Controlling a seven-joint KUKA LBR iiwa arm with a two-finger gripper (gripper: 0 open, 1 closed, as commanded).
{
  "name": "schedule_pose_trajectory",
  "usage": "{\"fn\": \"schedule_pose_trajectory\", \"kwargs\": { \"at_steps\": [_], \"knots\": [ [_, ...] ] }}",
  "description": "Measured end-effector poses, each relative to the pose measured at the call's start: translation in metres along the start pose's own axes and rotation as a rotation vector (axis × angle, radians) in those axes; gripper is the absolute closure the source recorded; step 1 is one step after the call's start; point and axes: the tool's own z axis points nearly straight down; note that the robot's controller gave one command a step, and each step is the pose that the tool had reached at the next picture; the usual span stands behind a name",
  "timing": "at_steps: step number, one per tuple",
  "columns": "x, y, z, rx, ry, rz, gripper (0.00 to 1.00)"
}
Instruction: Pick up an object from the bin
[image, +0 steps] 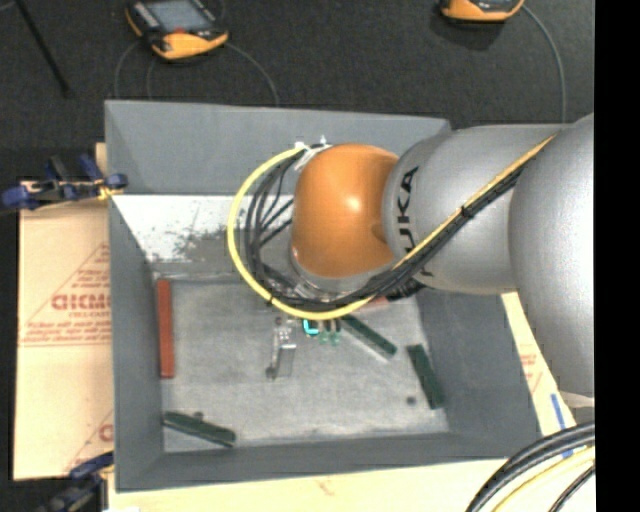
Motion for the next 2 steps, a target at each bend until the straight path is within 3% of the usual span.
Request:
{"fn": "schedule_pose_trajectory", "kwargs": {
  "at_steps": [1, 2],
  "knots": [
    [-0.002, 0.0, -0.004, -0.001, -0.008, 0.003, 0.0],
    [-0.02, -0.039, 0.026, -0.004, -0.014, 0.026, 0.0]
  ]
}}
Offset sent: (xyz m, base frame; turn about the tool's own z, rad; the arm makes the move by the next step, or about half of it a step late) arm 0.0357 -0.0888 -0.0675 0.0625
